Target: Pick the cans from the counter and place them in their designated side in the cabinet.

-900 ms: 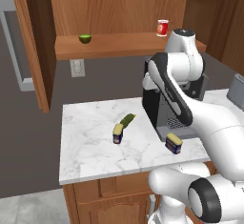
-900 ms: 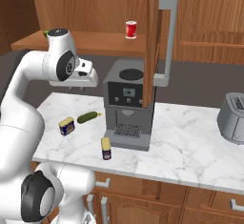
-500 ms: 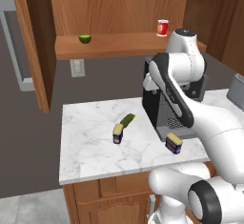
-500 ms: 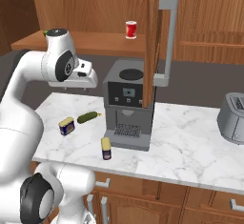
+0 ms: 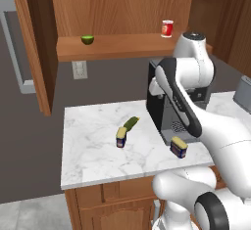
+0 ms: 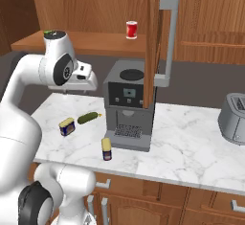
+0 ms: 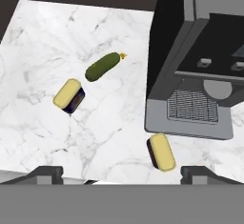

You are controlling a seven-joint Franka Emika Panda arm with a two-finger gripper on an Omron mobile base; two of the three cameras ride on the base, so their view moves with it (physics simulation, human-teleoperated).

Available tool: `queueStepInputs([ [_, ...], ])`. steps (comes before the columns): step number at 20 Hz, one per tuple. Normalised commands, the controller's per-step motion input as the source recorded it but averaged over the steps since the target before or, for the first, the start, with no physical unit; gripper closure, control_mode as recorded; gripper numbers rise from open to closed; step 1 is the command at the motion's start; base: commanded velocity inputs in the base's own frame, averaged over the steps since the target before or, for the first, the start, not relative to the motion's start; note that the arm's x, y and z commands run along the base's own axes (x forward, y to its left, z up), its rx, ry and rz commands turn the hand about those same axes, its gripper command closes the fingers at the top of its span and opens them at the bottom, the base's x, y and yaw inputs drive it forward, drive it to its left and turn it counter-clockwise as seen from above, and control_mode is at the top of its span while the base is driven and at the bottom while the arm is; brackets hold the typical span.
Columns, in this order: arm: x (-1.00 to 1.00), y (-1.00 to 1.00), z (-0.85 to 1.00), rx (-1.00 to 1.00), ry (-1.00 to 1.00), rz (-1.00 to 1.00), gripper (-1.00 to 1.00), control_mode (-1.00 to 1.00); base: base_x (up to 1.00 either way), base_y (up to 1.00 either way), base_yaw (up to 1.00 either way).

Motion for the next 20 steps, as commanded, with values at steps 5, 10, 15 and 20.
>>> queueStepInputs([
  [5,-0.16,-0.17,-0.09,-0.01,-0.01,0.01,-1.0,-1.0,0.0,0.0,0.0],
  [10,-0.14,-0.18,-0.11,0.0,0.0,0.01,-1.0,-1.0,0.0,0.0,0.0],
  [15,-0.17,-0.15,-0.11,0.0,0.0,0.01,-1.0,-1.0,0.0,0.0,0.0],
  [20,-0.14,-0.13,-0.15,0.0,0.0,0.01,-1.0,-1.0,0.0,0.0,0.0],
])
